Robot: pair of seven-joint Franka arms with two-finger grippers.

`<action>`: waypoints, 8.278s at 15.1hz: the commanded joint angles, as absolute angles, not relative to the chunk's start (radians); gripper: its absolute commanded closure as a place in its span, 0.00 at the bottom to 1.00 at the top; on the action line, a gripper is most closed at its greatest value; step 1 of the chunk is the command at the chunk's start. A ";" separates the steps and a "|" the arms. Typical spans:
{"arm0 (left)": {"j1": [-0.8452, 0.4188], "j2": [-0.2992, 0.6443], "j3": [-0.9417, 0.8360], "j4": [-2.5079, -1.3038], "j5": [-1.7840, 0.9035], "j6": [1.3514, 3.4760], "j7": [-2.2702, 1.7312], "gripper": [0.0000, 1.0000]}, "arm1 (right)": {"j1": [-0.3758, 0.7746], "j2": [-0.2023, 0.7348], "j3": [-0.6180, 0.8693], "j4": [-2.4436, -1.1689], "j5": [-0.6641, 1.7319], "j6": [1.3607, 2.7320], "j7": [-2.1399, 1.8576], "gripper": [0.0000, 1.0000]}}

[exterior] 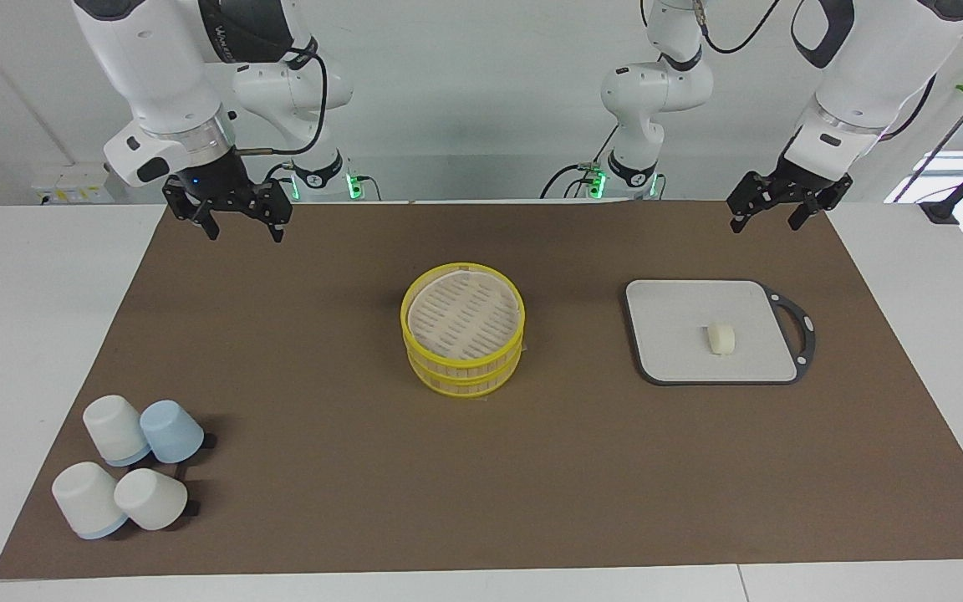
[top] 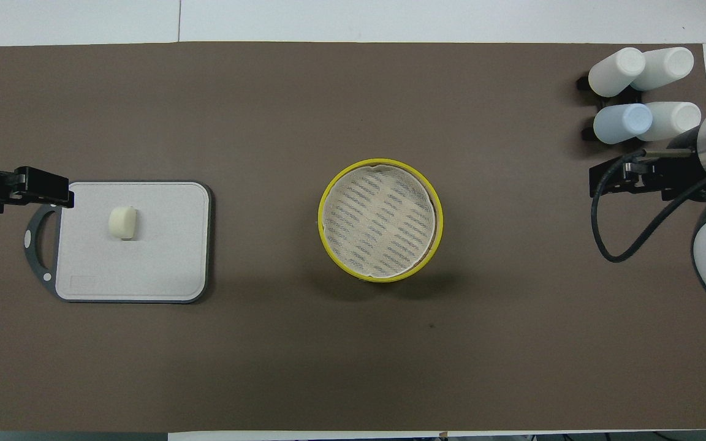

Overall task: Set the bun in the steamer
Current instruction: 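Reach the right gripper to the white slatted steamer lid, then lift the lid with the right gripper while the left gripper reaches the bun, then close the left gripper on the white bun on the cutting board, then carry the bun with the left gripper into the open steamer, then open the left gripper to release the bun and withdraw it, then lower the held lid onto the steamer with the right gripper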

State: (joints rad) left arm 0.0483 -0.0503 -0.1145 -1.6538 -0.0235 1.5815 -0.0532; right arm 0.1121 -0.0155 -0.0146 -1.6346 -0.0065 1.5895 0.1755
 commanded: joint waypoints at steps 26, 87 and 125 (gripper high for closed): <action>0.143 0.037 -0.118 -2.362 -0.023 2.582 0.138 0.00 | 0.488 0.450 0.288 -1.538 -0.184 2.023 0.784 0.00; -0.376 0.065 -0.126 -1.792 0.108 1.916 -0.789 0.00 | 0.113 0.170 0.293 -1.663 -0.032 1.801 0.208 1.00; -0.012 -0.117 -0.071 -1.736 -0.054 1.580 -0.055 0.00 | 0.491 0.456 0.288 -1.571 -0.206 2.069 0.710 0.21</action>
State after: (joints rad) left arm -0.0178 -0.1058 -0.0713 -1.7454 -0.0355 1.6022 -0.0709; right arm 0.4956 0.4880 0.2844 -1.5305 -0.1904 2.0505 0.6786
